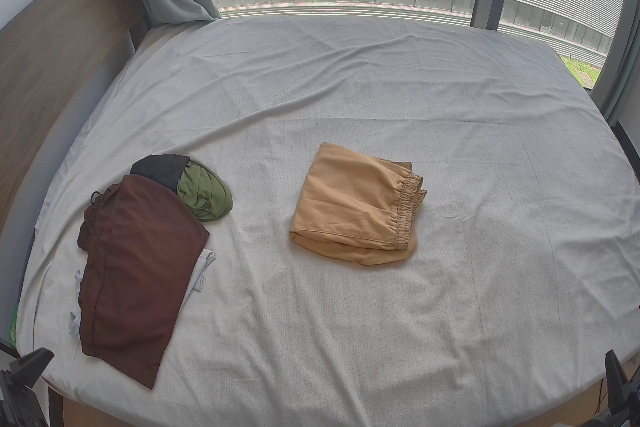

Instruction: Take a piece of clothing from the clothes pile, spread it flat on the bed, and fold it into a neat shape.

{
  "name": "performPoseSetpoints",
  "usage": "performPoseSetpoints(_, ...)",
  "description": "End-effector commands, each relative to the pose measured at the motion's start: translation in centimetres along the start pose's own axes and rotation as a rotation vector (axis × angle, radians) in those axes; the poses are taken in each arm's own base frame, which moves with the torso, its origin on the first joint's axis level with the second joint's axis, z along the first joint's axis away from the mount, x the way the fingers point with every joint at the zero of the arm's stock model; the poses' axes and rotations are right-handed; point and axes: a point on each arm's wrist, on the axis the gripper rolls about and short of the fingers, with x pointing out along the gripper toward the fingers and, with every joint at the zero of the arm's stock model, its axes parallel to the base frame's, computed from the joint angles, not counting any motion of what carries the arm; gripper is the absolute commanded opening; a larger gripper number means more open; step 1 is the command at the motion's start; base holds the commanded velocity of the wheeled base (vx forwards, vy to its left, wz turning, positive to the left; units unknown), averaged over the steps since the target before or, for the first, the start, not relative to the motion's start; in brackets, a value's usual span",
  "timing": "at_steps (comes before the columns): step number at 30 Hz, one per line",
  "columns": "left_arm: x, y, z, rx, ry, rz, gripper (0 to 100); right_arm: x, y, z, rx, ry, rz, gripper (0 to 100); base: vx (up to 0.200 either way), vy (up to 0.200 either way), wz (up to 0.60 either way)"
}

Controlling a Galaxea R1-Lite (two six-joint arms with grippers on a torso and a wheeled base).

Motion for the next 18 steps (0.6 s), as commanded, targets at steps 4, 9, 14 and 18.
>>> performPoseSetpoints(4,-0.1,0.3,-1.4,0.085,0.031,0.143,100,-0.2,-0.1,-1.1,-0.039,0.042,-0.079,100,0.0,0.0,0.0)
performPoseSetpoints(9,-0.1,0.6,-1.9,0.105,0.066,0.338,100,-0.3,-0.3,-2.1,-0.023,0.135,-0.17,100,0.0,0.0,0.0)
performPoseSetpoints(14,-0.9,0.3,-3.6,0.157,0.13,0.472,100,-0.3,-0.5,-2.2,-0.019,0.147,-0.224,100,0.0,0.0,0.0)
performPoseSetpoints(18,-1.1,0.6,-3.8,0.152,0.145,0.619,100,-0.5,-0.6,-2.9,0.006,0.216,-0.298,100,0.0,0.0,0.0)
